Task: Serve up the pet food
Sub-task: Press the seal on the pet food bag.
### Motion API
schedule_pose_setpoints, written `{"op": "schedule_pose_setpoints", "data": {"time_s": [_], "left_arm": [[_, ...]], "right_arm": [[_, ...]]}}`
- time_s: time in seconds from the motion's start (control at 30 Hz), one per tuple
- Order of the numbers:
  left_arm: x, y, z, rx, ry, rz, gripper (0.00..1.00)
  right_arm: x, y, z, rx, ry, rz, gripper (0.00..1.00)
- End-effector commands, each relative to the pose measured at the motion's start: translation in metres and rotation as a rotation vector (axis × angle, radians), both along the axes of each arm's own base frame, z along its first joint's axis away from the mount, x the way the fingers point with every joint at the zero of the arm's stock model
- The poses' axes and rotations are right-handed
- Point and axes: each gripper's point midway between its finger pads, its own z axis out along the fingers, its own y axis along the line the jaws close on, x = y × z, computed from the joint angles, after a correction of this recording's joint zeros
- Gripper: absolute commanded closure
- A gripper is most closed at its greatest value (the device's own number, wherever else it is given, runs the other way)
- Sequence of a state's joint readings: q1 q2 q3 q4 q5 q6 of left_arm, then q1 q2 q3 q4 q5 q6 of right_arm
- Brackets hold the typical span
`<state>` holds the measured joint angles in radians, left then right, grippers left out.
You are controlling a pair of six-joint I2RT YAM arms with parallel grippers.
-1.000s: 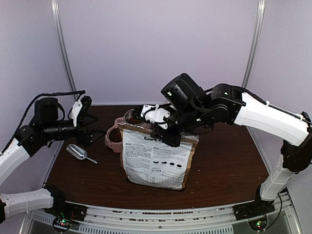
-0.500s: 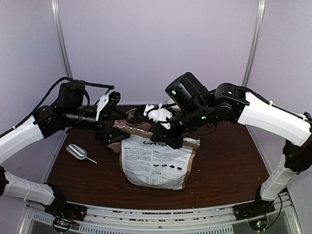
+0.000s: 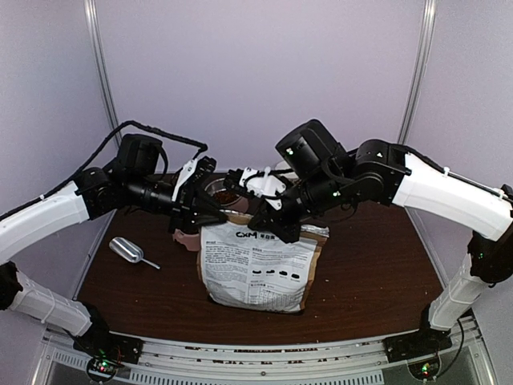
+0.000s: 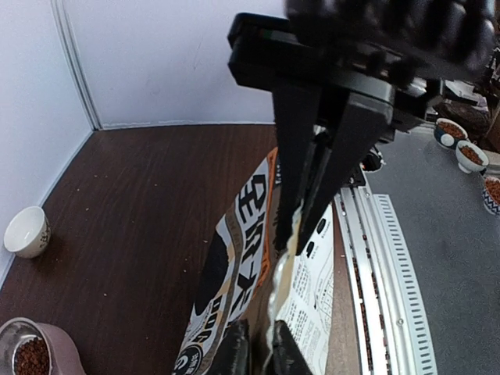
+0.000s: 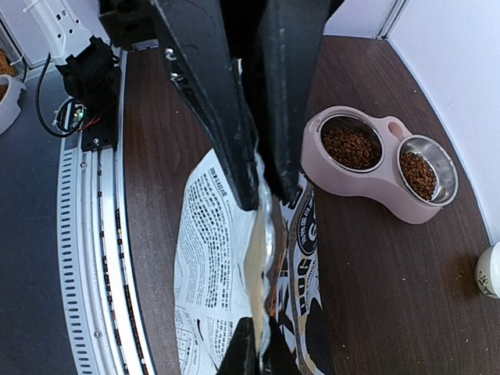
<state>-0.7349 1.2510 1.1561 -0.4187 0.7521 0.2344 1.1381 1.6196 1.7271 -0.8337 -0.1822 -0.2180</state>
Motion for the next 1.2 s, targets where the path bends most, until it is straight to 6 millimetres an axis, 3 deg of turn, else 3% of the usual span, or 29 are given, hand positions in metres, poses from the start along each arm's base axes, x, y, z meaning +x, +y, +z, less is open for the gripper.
{"op": "schedule_pose_setpoints", "data": {"time_s": [0.0, 0.2, 0.57, 0.8, 0.87, 1.03, 1.17], "left_arm": [[-0.010, -0.007, 0.002, -0.014, 0.024, -0.075, 0.99], [-0.012, -0.004, 0.005, -0.027, 0.011, -0.071, 1.00], [-0.013, -0.001, 0.011, -0.043, -0.008, -0.056, 1.00], [-0.013, 0.000, 0.012, -0.043, -0.012, -0.049, 1.00], [-0.012, 0.000, 0.012, -0.044, -0.019, -0.043, 1.00], [-0.011, 0.002, 0.014, -0.043, -0.037, -0.027, 1.00], [-0.010, 0.005, 0.014, -0.039, -0.050, -0.014, 1.00]], "right_arm": [[0.006, 0.000, 0.034, 0.118, -0.030, -0.038, 1.00], [0.009, 0.009, 0.027, 0.106, -0.011, -0.039, 1.00], [0.016, 0.027, 0.016, 0.080, -0.003, -0.031, 0.71], [0.019, 0.035, 0.012, 0.067, -0.017, -0.035, 0.65], [0.021, 0.035, 0.011, 0.060, -0.030, -0.043, 0.71], [0.025, 0.030, 0.010, 0.035, -0.057, -0.066, 1.00], [0.028, 0.024, 0.009, 0.017, -0.077, -0.086, 1.00]]}}
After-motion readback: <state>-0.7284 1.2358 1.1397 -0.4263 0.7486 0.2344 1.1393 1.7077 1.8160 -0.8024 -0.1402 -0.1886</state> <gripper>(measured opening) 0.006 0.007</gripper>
